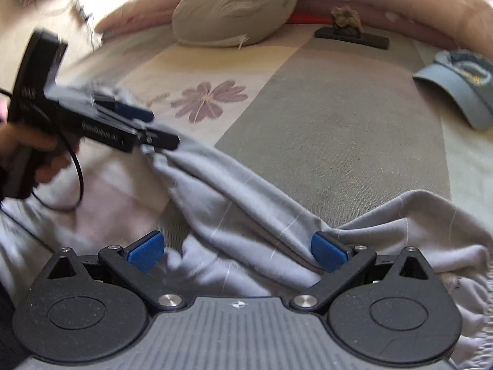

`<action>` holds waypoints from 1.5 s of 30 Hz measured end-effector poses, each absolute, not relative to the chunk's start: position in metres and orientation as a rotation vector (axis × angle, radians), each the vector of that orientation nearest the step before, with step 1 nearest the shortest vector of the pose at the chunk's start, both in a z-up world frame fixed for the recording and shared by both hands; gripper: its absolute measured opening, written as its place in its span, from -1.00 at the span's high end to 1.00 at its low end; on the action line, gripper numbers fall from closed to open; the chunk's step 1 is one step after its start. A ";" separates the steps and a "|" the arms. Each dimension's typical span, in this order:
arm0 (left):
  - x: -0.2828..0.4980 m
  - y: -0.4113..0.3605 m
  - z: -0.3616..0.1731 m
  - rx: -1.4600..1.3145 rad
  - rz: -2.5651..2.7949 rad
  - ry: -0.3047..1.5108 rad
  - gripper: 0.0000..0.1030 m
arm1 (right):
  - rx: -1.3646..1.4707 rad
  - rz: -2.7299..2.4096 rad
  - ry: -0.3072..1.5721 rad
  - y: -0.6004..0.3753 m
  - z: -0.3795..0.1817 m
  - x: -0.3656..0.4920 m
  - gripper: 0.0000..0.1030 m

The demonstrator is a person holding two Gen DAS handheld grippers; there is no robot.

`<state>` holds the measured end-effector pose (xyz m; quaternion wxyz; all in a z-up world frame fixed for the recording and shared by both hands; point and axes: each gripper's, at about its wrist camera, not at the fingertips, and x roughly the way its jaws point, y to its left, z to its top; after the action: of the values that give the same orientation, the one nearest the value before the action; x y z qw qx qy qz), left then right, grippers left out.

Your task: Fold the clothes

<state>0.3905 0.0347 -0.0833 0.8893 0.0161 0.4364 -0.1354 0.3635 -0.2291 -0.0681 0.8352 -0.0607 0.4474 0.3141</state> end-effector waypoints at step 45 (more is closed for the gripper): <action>0.387 0.045 -0.057 -0.061 -0.255 0.772 -0.74 | -0.458 0.447 0.822 -0.306 -0.027 0.510 0.93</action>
<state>0.3874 0.0447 -0.0567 0.9181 -0.0295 0.3753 -0.1240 0.5097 -0.3065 -0.0273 0.8675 -0.2189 0.3925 0.2134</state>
